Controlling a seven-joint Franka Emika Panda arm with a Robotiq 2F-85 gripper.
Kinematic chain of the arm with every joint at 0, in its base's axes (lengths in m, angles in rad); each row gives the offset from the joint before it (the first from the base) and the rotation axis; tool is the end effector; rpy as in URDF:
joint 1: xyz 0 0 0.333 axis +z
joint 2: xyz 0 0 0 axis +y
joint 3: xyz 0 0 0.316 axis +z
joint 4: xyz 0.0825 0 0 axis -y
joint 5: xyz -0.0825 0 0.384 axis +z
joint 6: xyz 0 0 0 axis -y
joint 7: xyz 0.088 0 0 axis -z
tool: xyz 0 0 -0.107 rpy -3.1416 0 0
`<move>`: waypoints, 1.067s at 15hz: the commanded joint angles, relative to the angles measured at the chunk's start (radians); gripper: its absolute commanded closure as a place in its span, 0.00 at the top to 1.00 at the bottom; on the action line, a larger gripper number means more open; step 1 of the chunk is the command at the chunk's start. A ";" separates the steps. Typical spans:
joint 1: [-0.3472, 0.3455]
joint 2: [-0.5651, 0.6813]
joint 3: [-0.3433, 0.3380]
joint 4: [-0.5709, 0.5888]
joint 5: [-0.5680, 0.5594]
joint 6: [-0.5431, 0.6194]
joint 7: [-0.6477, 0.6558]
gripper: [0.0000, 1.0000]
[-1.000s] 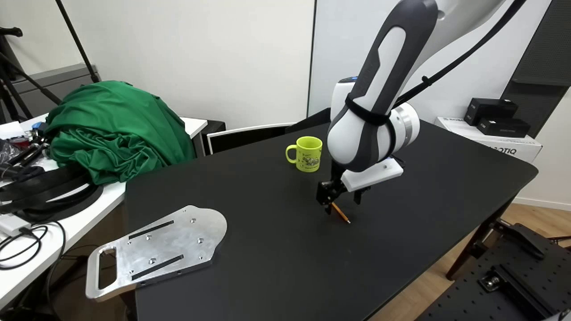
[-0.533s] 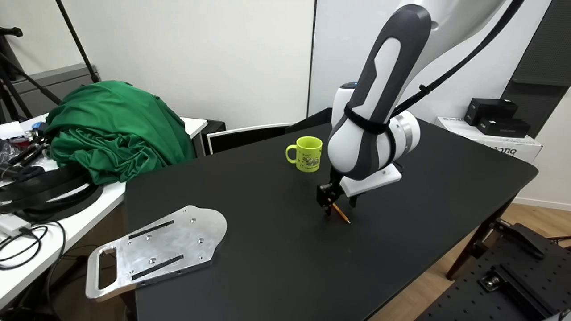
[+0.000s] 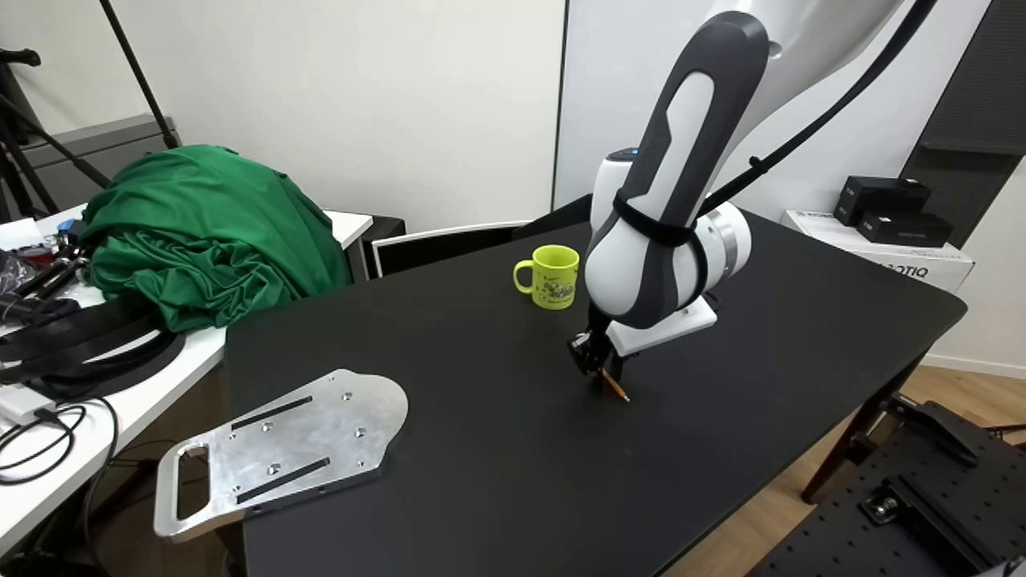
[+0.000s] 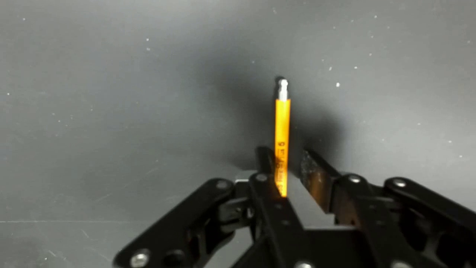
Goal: Pick up the pen and put it in the cup
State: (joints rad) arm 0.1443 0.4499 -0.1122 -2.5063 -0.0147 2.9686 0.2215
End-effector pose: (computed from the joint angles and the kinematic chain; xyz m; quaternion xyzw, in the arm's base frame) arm 0.4534 0.0100 0.1149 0.9963 -0.0816 0.0106 0.0245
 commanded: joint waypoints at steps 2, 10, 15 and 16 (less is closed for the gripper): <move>0.023 -0.006 -0.031 0.006 0.003 -0.039 0.019 0.00; -0.082 -0.122 0.040 0.077 0.174 -0.305 0.045 0.02; -0.160 -0.217 0.037 0.147 0.302 -0.521 0.069 0.02; -0.174 -0.229 0.034 0.164 0.323 -0.565 0.073 0.02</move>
State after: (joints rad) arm 0.0131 0.2708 -0.0811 -2.3830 0.2608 2.5230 0.2429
